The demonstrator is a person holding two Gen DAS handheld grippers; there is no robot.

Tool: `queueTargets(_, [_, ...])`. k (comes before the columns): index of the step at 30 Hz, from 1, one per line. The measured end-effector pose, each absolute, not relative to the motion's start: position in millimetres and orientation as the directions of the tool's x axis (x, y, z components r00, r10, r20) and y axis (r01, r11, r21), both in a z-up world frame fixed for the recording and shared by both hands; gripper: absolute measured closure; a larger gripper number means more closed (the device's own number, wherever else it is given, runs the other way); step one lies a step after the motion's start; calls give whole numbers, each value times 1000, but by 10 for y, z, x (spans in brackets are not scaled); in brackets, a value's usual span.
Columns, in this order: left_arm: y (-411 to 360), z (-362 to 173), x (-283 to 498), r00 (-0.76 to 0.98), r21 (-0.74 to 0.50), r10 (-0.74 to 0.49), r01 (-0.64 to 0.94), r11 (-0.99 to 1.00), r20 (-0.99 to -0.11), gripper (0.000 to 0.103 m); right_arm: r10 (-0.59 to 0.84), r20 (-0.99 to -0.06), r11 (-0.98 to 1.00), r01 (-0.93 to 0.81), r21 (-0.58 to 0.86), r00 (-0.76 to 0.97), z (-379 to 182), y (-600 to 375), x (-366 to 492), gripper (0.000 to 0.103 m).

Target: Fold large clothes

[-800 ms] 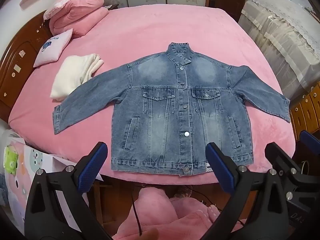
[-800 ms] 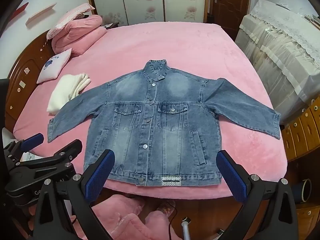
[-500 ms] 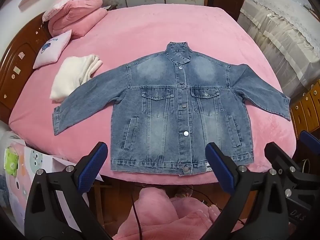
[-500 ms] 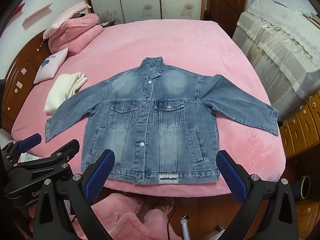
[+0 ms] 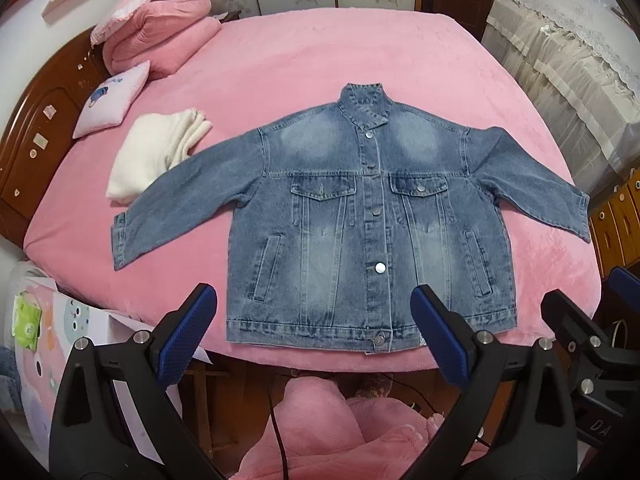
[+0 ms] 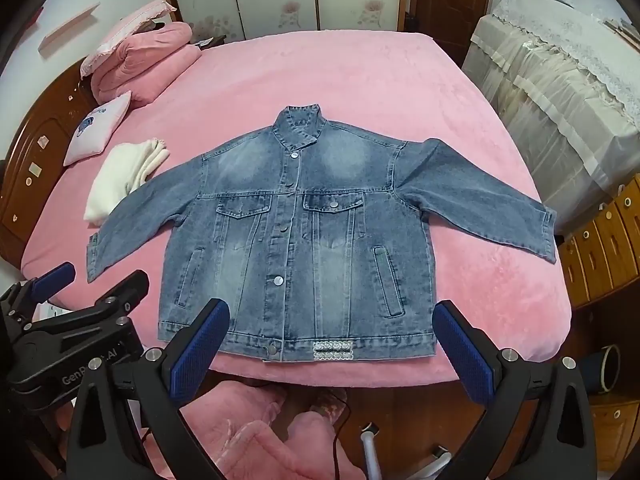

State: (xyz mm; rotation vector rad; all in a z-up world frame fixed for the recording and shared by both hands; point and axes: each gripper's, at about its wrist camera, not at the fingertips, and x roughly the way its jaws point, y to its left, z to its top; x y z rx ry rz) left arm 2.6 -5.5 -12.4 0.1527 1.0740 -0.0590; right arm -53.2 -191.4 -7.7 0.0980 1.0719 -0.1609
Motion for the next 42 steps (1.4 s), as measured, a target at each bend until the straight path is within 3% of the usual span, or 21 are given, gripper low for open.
queueTargets(42, [-99,-99,-115,498,86,-2,153,984,-867,6,-95,-889,978,208,0,447,-156,-1953,-570,0])
